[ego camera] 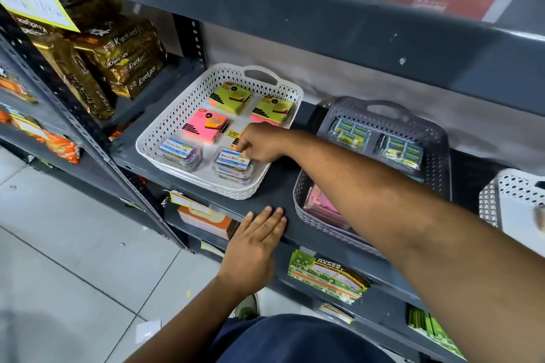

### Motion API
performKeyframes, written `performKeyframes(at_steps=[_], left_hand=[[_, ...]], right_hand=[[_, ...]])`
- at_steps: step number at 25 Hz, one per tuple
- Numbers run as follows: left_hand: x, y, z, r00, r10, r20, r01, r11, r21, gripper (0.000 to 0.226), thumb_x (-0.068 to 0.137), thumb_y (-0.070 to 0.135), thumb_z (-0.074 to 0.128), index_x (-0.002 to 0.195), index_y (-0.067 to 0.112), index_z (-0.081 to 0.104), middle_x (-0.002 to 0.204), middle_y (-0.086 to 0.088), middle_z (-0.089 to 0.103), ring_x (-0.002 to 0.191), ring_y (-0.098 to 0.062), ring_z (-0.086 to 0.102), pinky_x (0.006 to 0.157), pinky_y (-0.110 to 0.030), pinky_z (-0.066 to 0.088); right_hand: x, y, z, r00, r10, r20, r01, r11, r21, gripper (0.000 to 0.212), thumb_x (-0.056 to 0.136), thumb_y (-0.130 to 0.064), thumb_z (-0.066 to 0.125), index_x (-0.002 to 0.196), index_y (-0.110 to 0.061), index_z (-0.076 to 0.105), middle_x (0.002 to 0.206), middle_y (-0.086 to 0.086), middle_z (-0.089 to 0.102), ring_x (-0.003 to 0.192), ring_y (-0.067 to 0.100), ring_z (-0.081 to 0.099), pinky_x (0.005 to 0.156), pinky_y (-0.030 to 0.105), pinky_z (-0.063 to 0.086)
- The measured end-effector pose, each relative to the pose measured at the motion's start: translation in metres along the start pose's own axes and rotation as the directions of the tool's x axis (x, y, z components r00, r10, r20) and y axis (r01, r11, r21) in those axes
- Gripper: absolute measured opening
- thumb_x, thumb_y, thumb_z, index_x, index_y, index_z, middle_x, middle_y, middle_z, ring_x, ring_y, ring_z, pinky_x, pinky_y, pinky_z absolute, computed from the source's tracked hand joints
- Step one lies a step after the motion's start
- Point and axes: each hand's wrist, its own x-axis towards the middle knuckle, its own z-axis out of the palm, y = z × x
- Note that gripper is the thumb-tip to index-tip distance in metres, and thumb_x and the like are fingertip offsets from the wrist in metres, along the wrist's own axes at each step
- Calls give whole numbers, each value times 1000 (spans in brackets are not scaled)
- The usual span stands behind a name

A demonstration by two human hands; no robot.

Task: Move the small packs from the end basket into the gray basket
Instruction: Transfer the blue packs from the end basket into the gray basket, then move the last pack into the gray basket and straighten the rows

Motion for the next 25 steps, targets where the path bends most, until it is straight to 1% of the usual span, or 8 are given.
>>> performKeyframes(at_steps=[4,7,10,13,16,19,22,25], left_hand=[[0,0,-3,1000,7,18,-7,1000,5,70,67,20,35,137,13,44,147,-3,37,138,-19,24,113,-39,12],[0,0,-5,1000,12,25,-13,1000,25,70,67,21,36,136,12,44,146,-4,39,137,-19,26,112,-39,12],[0,0,-5,1000,24,13,-25,999,46,69,67,21,36,135,11,47,145,-5,41,135,-21,31,111,-40,16],[-1,-1,-2,999,31,-26,-30,999,37,67,66,18,41,133,10,49,143,-6,44,133,-23,35,110,-41,19],[-1,-6,4,996,36,-80,-35,999,11,67,65,18,42,130,8,52,141,-7,45,131,-25,39,109,-43,22],[1,-6,10,991,59,-117,-60,998,-6,66,66,20,42,129,8,52,141,-7,45,130,-24,39,108,-44,23],[3,-6,11,992,79,-101,-79,997,4,67,65,20,44,131,7,51,142,-7,44,131,-24,37,108,-45,22],[3,-8,10,992,84,-97,-83,996,22,66,65,20,43,129,6,52,141,-8,44,130,-25,38,107,-45,23]], right_hand=[[-1,-1,2,1000,-3,3,3,1000,-16,35,89,-6,51,119,-12,68,124,3,68,105,18,62,78,20,39],[-4,2,0,999,1,-38,-1,1000,5,36,90,-7,49,121,-8,66,126,6,67,109,23,61,84,28,47],[-12,8,-5,993,25,-114,-18,998,62,34,93,-8,46,123,-3,63,127,13,64,118,27,57,94,29,45],[-31,16,-16,980,69,-188,-44,990,134,38,96,-11,47,132,-7,56,137,10,58,126,24,52,103,29,41],[-72,39,-26,932,97,-350,-79,995,64,39,95,-16,50,134,-14,55,135,9,60,122,25,55,96,26,41],[-153,101,-27,794,208,-572,-163,978,130,37,88,-19,60,125,-12,63,125,12,67,112,27,62,93,27,44],[-253,183,-21,515,434,-739,-361,892,272,41,81,-31,59,110,-4,71,114,19,71,107,34,66,95,40,51],[-343,244,-14,257,672,-694,-595,676,434,30,80,-20,55,98,-6,74,108,15,74,103,30,68,84,19,47]])
